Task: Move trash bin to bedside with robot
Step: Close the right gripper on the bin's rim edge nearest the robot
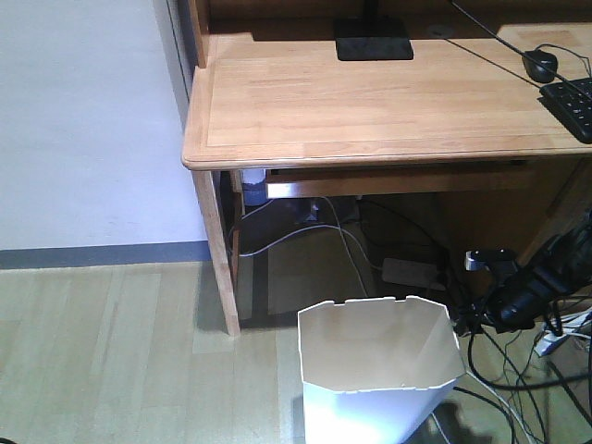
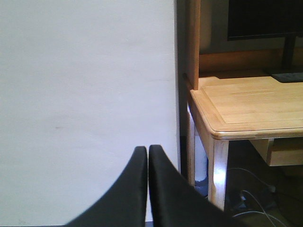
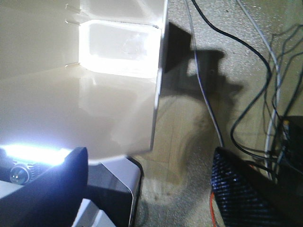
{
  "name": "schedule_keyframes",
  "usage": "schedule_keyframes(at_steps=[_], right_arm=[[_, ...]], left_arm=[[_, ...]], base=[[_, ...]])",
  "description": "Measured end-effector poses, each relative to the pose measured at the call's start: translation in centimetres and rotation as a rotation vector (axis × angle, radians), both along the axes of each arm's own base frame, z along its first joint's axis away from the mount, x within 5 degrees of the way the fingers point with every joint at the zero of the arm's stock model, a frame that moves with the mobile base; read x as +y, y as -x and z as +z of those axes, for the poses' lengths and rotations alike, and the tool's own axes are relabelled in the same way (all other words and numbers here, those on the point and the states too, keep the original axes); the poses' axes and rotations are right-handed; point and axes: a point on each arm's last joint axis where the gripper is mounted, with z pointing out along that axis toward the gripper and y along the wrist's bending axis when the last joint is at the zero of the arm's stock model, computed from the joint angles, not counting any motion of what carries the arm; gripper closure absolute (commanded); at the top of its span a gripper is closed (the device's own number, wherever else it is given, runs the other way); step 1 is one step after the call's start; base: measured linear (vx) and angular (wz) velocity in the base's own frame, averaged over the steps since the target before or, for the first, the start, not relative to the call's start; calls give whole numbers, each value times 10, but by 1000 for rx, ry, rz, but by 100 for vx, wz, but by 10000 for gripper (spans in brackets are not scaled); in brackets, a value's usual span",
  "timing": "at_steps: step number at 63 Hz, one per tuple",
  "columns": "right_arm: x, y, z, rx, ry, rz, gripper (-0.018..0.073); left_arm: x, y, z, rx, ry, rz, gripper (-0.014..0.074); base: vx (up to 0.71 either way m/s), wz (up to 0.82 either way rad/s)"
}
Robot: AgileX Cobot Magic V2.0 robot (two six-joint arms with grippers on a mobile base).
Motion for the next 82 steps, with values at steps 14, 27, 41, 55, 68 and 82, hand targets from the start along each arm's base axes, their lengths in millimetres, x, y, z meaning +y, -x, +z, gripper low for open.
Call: schedule_keyframes(at_steps=[14, 27, 41, 55, 68, 82], right_arm=[[-1, -16, -42, -10, -26, -49, 38], [-2, -24, -76, -7, -35, -52, 38], [-3, -29, -104, -5, -46, -49, 38], [-2, -34, -121, -4, -71, -46, 58], [4, -34, -135, 9, -75, -51, 195], [19, -40, -139, 16, -77, -28, 578]], left_arm=[[0, 0, 0, 0, 0, 0, 603], [0, 0, 0, 0, 0, 0, 603], [0, 0, 0, 0, 0, 0, 603], [0, 0, 0, 0, 0, 0, 603], [0, 0, 0, 0, 0, 0, 603], [0, 0, 0, 0, 0, 0, 603]], base=[[0, 0], [0, 0], [0, 0], [0, 0], [0, 0], [0, 0]])
